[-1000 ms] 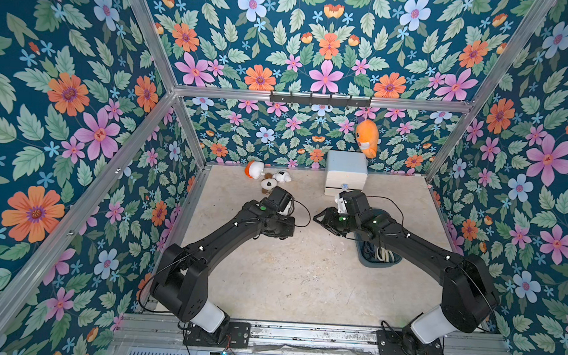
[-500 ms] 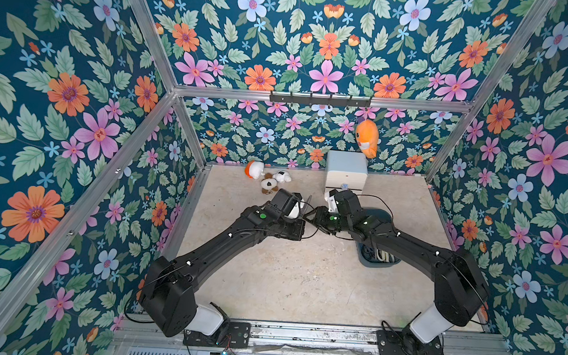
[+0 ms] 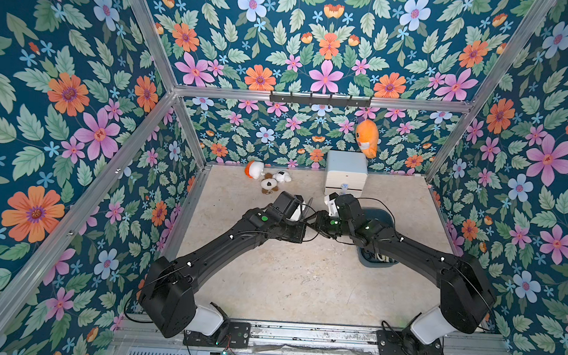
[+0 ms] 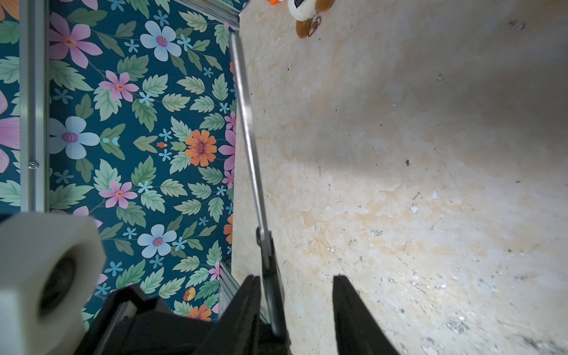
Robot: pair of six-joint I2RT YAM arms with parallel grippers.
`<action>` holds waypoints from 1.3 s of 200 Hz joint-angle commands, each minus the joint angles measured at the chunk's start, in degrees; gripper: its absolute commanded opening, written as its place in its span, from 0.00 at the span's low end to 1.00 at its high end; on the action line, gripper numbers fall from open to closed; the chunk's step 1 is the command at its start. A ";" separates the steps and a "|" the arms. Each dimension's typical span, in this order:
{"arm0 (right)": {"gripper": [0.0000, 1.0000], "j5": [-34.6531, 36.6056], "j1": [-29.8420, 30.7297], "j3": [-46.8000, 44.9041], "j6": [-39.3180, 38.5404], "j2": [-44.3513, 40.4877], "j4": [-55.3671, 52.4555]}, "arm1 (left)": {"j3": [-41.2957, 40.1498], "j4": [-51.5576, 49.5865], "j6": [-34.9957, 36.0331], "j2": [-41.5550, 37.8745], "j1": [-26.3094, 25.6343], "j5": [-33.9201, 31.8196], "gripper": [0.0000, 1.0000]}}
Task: Put the scissors into the storage box
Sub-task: Pick up the scissors from the center of the board.
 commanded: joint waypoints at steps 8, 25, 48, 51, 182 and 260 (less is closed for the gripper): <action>0.41 -0.31 0.27 0.31 0.40 0.00 2.95 | 0.60 1.52 -0.17 -0.34 0.14 1.53 0.00; 0.40 -0.57 0.65 1.42 0.49 1.20 3.47 | 0.75 2.12 0.04 -0.61 0.10 3.26 0.00; 0.39 -1.06 0.93 2.96 0.91 3.09 4.29 | 0.78 2.82 -0.05 -1.19 -0.09 5.39 0.00; 0.39 -1.09 0.95 3.10 0.92 3.27 4.42 | 0.78 2.82 -0.07 -1.27 -0.17 5.51 0.00; 0.07 -1.66 1.75 4.77 1.56 6.13 5.13 | -1.67 3.48 -2.79 -5.24 -0.52 1.50 0.03; 0.03 2.61 1.25 6.79 -4.36 5.37 -3.49 | -2.27 1.50 -3.44 -7.24 -0.47 1.78 0.55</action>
